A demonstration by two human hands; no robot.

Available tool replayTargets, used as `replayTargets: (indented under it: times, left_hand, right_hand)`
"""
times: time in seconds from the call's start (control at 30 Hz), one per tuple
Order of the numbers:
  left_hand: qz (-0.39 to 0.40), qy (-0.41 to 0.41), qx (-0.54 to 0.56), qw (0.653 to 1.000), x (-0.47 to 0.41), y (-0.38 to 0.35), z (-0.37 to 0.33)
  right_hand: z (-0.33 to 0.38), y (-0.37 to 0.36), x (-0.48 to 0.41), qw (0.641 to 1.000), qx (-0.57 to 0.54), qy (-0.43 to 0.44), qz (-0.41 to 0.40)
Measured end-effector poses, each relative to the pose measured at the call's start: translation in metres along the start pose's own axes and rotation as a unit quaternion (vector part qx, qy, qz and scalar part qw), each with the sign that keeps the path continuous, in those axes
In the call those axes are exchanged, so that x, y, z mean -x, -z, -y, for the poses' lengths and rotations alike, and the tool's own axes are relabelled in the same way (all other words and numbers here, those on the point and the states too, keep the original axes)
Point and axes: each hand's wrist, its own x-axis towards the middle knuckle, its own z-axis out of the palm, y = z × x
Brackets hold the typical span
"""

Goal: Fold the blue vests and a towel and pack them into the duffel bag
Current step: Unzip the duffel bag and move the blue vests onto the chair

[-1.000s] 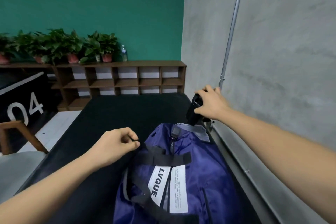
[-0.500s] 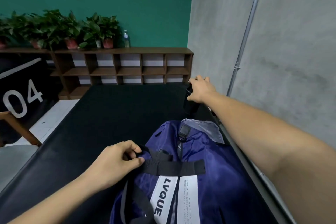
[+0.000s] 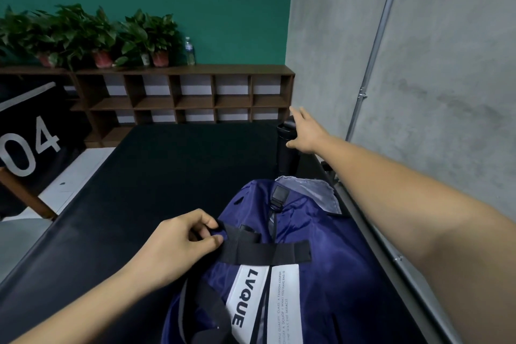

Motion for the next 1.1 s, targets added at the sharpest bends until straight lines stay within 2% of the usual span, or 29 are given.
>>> replayTargets:
  times: [0.2, 0.5, 0.57, 0.67, 0.73, 0.8, 0.87, 0.93, 0.97, 1.03, 1.1]
  left_hand:
    - [0.002, 0.023, -0.021, 1.000, 0.014, 0.000, -0.011]
    - [0.020, 0.055, -0.151, 0.987, 0.033, -0.014, -0.021]
    - [0.030, 0.065, -0.174, 0.982, 0.037, -0.019, -0.024]
    - [0.048, 0.077, -0.186, 0.978, 0.045, -0.027, -0.033]
    - [0.064, 0.073, -0.190, 0.977, 0.048, -0.032, -0.038]
    - [0.059, 0.065, -0.178, 0.980, 0.053, -0.034, -0.048]
    - [0.049, 0.053, -0.146, 0.987, 0.057, -0.033, -0.063]
    - [0.046, 0.054, -0.070, 0.995, 0.062, -0.033, -0.084]
    - [0.047, 0.054, -0.031, 0.997, 0.065, -0.035, -0.095]
    - [0.047, 0.036, 0.038, 0.998, 0.072, -0.039, -0.118]
    - [0.081, 0.029, 0.154, 0.984, 0.080, -0.045, -0.141]
  right_hand:
    - [-0.008, 0.011, 0.076, 0.999, -0.042, -0.007, -0.028]
    - [-0.022, -0.011, 0.304, 0.998, -0.039, -0.037, 0.028]
    - [-0.021, -0.018, 0.352, 1.000, -0.006, -0.028, -0.007]
    - [-0.015, -0.035, 0.396, 0.994, 0.079, 0.030, -0.071]
    - [-0.011, -0.044, 0.402, 0.990, 0.133, 0.023, -0.034]
    - [-0.006, -0.044, 0.396, 0.990, 0.139, -0.007, 0.016]
    - [-0.001, -0.041, 0.391, 0.998, 0.067, -0.011, 0.008]
    - [0.009, -0.034, 0.391, 0.996, -0.085, -0.014, -0.014]
    - [0.016, -0.030, 0.392, 0.983, -0.181, -0.029, -0.001]
    - [0.034, -0.016, 0.395, 0.932, -0.355, -0.060, 0.040]
    - [0.045, -0.002, 0.396, 0.855, -0.504, -0.090, 0.079]
